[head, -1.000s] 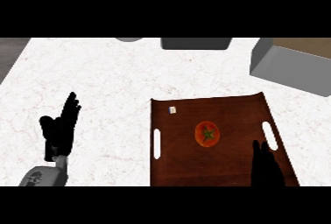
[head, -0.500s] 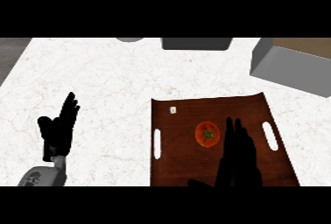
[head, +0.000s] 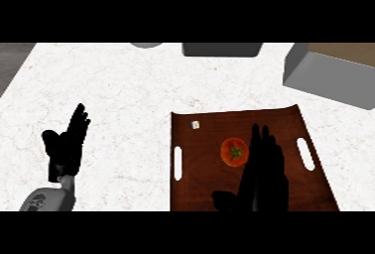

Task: Pick the tomato from the tray and place it in the cardboard box

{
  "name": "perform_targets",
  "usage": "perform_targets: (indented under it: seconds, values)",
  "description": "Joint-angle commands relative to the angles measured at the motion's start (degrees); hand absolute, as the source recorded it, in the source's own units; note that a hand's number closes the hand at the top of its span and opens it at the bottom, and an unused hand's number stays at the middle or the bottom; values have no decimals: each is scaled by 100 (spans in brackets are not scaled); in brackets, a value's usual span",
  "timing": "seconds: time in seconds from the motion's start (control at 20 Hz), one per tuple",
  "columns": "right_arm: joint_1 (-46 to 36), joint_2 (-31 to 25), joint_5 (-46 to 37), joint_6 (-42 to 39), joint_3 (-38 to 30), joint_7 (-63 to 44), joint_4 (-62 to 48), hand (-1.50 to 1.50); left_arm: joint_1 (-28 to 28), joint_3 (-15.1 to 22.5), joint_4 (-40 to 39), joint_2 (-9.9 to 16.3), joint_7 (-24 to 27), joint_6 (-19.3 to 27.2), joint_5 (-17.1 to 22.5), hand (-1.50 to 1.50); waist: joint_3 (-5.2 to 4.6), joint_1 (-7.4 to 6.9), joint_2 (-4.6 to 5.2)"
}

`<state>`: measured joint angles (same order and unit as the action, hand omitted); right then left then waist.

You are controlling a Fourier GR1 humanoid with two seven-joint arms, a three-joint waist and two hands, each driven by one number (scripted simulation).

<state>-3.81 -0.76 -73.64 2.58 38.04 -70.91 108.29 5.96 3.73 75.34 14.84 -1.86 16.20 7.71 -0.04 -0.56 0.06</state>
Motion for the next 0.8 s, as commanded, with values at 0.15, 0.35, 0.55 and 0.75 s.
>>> perform_targets:
  seconds: [0.15, 0.35, 0.55, 0.75]
  values:
    - [-621, 73, 422, 114, -478, -1248, -446, -150, -49, 193, 177, -222, -127, 289, -263, 0, 5, -15, -2]
    - [-355, 73, 262, 277, -90, -1429, -536, -150, 110, -84, -308, -119, 193, -85, -17, 0, -3, 55, -2]
    - [-782, 73, 527, -69, -497, -1429, -781, -150, -156, 37, -55, -236, 317, 84, -178, 0, -1, -18, -10]
    - [-677, 73, 688, 162, -774, -1107, -1131, -150, -149, -45, -185, -128, 287, -155, -87, 0, 2, 8, -2]
